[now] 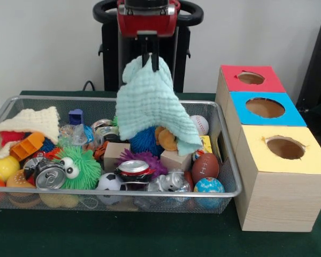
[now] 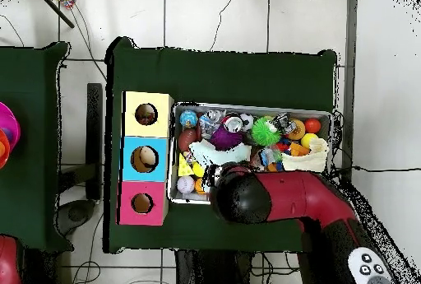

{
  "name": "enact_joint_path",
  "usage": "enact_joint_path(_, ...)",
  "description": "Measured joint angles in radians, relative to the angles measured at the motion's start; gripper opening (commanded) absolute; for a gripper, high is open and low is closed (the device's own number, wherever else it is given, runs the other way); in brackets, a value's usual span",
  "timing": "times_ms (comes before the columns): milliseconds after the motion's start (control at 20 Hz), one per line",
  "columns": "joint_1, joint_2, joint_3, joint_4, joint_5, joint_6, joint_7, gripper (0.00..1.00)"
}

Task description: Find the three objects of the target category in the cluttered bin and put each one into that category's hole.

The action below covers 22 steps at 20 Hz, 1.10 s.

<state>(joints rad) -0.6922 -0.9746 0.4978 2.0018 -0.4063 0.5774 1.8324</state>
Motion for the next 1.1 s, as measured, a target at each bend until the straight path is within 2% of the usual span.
enact_joint_path(100, -0.005, 0.026, 0.0, -0.002, -0.029, -0.057, 0.0, 0.0)
enact_joint_path(150, 0.001, 0.041, -0.009, -0.004, -0.069, -0.134, 0.0, 0.0)
enact_joint_path(250, 0.03, 0.043, -0.04, -0.006, -0.118, -0.224, 0.0, 0.0)
enact_joint_path(350, 0.063, 0.038, -0.07, -0.011, -0.15, -0.274, 0.0, 0.0)
enact_joint_path(400, 0.15, 0.025, -0.145, -0.025, -0.205, -0.347, 0.0, 0.0)
enact_joint_path(500, 0.209, 0.017, -0.192, -0.037, -0.234, -0.372, 0.001, 0.0)
enact_joint_path(550, 0.284, 0.006, -0.249, -0.053, -0.263, -0.388, 0.001, 0.0)
enact_joint_path(750, 0.453, -0.02, -0.373, -0.094, -0.331, -0.393, 0.001, 0.0)
enact_joint_path(850, 0.558, -0.031, -0.456, -0.132, -0.388, -0.392, 0.003, 0.0)
enact_joint_path(950, 0.655, -0.031, -0.539, -0.176, -0.463, -0.392, 0.013, 0.0)
enact_joint_path(1000, 0.731, -0.024, -0.608, -0.214, -0.534, -0.391, 0.035, 0.0)
enact_joint_path(1100, 0.8, -0.013, -0.673, -0.251, -0.604, -0.386, 0.069, 0.0)
